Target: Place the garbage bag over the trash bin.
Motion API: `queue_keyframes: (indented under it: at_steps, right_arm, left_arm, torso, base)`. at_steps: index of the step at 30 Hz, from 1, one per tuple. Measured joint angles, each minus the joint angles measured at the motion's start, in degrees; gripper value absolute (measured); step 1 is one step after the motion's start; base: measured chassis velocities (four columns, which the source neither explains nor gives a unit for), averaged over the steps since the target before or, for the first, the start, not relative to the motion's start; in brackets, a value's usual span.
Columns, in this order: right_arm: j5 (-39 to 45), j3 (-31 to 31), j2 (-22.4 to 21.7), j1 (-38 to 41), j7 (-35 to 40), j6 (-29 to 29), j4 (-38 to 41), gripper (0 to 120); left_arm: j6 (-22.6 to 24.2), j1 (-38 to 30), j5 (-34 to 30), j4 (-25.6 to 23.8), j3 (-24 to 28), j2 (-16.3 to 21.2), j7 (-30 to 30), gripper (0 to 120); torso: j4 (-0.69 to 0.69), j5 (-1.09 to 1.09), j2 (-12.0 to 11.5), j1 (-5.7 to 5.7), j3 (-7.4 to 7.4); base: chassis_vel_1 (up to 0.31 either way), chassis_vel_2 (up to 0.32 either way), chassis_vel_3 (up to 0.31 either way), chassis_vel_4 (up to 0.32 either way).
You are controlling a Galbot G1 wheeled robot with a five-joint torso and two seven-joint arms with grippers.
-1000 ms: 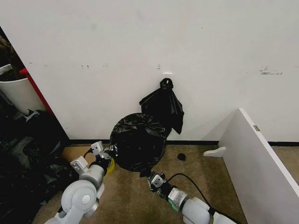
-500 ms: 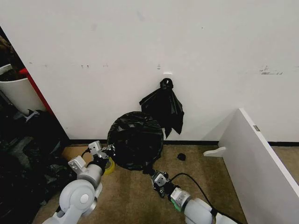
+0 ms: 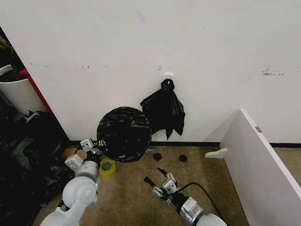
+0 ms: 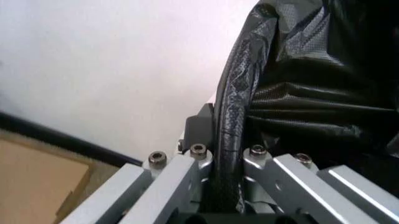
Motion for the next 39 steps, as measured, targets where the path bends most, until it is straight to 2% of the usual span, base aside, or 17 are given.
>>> queue_keyframes:
  at_steps: [5,8,12,16,21,29,35,39]
  right_arm:
    - [9.6,-0.1,1.7,3.6,5.3,-3.5,4.8,36]
    - [13.6,-0.2,3.0,6.0,7.7,-4.7,5.3,29]
    - [22.8,-2.2,5.8,11.8,14.1,-8.3,5.5,11]
    - [26.3,-4.3,7.5,14.5,17.6,-9.3,4.2,0]
    - [32.6,-6.9,11.6,17.9,24.9,-10.1,1.3,0]
    - [33.8,-9.0,15.7,20.9,31.5,-9.4,-3.2,0]
    - [35.6,-8.5,19.4,24.7,38.3,-8.3,-7.3,0]
    - [36.7,-8.5,20.4,26.1,40.1,-8.3,-8.7,0]
  left_arm:
    - [-2.9,0.0,10.5,2.0,3.9,-0.8,1.8,1]
    - [-3.4,-0.1,12.5,2.5,5.2,-1.0,2.1,1]
    - [-4.4,-0.8,16.1,3.7,8.3,-1.6,2.3,1]
    - [-4.5,-1.0,17.1,4.3,9.7,-2.0,2.3,1]
    - [-5.1,-1.0,19.6,5.1,11.7,-2.2,2.3,1]
    - [-5.3,-0.9,20.4,5.4,13.2,-2.5,2.3,1]
    - [-5.6,-0.7,20.7,5.2,13.8,-2.1,2.3,1]
    - [-5.8,-0.4,20.7,5.0,14.1,-2.1,2.5,1]
  torso:
    - [0.0,0.0,0.0,0.0,0.0]
    - [0.0,0.01,0.0,0.0,0.0]
    - [0.01,0.01,0.0,0.0,0.01]
    - [0.0,-0.01,0.0,0.0,0.01]
    - [0.0,0.0,0.0,0.0,0.01]
    - [0.0,-0.01,0.0,0.0,0.01]
    - [0.01,0.0,0.0,0.0,0.01]
    - [0.0,0.0,0.0,0.0,0.01]
  base:
    - [0.0,0.0,0.0,0.0]
    - [0.0,0.0,0.0,0.0]
    - [0.0,0.0,0.0,0.0]
    - [0.0,0.0,0.0,0.0]
    - [0.0,0.0,0.0,0.0]
    - [0.0,0.0,0.0,0.0]
    - [0.0,0.0,0.0,0.0]
    - [0.0,0.0,0.0,0.0]
